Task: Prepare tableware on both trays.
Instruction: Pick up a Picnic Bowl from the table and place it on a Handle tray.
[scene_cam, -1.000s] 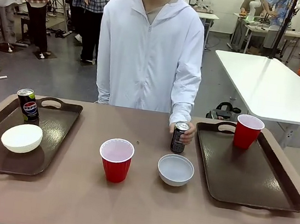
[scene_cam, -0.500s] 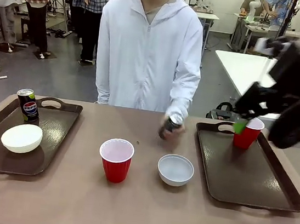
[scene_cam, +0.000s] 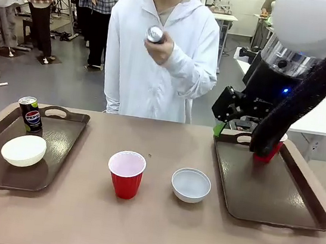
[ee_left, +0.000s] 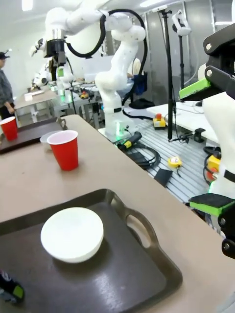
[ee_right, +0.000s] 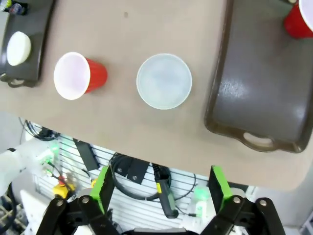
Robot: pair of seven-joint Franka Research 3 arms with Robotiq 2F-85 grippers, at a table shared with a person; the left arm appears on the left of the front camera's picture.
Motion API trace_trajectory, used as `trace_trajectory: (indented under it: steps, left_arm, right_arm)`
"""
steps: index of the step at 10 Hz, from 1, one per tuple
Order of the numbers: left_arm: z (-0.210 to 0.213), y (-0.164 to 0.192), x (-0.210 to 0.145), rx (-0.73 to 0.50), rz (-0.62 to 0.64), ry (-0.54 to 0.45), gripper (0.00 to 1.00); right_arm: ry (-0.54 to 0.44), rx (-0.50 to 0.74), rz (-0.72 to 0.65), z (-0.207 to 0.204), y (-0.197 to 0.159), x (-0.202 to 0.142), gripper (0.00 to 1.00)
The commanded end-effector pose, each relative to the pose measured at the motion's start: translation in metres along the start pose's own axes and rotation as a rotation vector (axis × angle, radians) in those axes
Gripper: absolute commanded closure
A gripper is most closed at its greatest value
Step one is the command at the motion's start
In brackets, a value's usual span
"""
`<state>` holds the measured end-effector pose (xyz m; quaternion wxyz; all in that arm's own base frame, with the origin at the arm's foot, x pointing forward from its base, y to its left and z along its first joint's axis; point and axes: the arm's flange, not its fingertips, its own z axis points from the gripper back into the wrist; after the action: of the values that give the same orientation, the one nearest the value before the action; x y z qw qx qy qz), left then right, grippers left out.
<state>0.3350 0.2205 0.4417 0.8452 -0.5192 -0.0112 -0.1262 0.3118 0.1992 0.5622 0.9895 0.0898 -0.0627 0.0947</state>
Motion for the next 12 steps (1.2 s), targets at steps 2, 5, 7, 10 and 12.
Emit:
trace_trajectory:
  steps: [2, 5, 7, 10, 12]
  left_arm:
    - [0.011, 0.001, 0.000, 0.010, 0.017, -0.012, 0.00]
    - [0.003, -0.015, 0.008, 0.032, -0.024, -0.008, 0.00]
    - [0.013, -0.023, 0.007, 0.067, -0.027, -0.037, 0.00]
    - [0.036, -0.029, -0.005, 0.064, -0.044, -0.086, 0.00]
    - [0.031, -0.026, -0.003, 0.073, -0.043, -0.054, 0.00]
  right_arm:
    - [0.003, -0.067, -0.038, -0.006, -0.006, 0.003, 0.00]
    - [-0.069, -0.034, -0.144, -0.033, -0.006, 0.023, 0.00]
    - [-0.033, -0.033, -0.175, -0.085, -0.002, 0.043, 0.00]
    - [-0.116, -0.148, -0.211, -0.125, -0.011, 0.046, 0.00]
    - [-0.089, -0.117, -0.151, -0.111, 0.001, 0.032, 0.00]
